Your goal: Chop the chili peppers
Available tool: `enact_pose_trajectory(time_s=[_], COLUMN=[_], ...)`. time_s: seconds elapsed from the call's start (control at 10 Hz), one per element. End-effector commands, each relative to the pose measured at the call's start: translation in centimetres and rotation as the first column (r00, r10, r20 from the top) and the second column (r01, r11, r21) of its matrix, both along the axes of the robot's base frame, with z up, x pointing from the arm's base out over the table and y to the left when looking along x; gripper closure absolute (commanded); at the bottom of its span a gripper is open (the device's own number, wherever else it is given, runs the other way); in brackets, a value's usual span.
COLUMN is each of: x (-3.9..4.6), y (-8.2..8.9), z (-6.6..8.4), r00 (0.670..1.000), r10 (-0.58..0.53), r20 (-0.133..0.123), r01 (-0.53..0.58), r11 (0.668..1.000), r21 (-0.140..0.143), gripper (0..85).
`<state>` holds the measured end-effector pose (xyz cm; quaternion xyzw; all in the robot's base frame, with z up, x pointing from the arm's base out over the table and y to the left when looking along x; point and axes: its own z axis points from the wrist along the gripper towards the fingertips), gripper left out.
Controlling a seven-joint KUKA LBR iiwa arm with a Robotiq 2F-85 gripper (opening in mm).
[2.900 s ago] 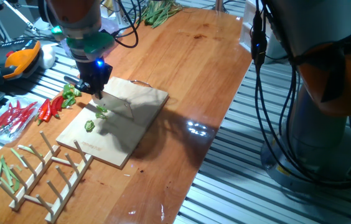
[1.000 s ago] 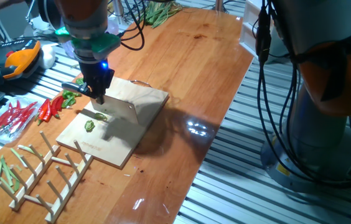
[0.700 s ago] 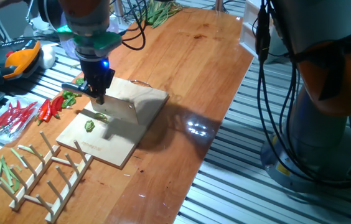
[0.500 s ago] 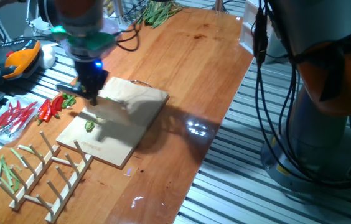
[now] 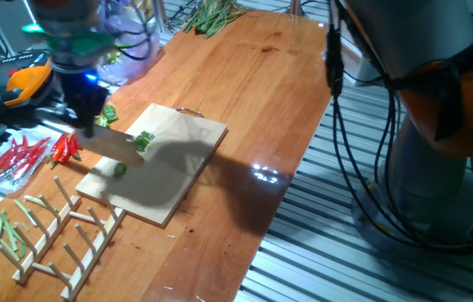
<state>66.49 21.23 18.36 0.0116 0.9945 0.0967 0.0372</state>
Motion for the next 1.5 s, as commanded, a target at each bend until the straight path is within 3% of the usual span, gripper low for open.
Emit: enact_pose_trajectory(time_s=[0.0,0.2,0.4,0.6,0.8,1.1,1.4], x=[0.43,0.23,-0.01,-0.27,-0.94,-1.61,-2.45], y=[3.4,5.2,5.8,6.3,7.2,7.8,9.0], z=[0.7,1.5,1.4,1.4,1.1,1.1,0.1], r00=[1.000,0.999,0.996,0.995,0.993,0.993,0.993], r10=[0.021,0.051,0.083,0.099,0.116,0.114,0.101], r20=[0.003,0.007,0.021,0.018,0.037,0.038,0.058], r01=[-0.021,-0.051,-0.083,-0.099,-0.114,-0.113,-0.097], r11=[1.000,0.998,0.997,0.995,0.992,0.993,0.993], r21=[0.003,-0.027,-0.006,0.006,-0.044,-0.034,-0.064], gripper=[85.0,85.0,85.0,85.0,85.0,85.0,85.0])
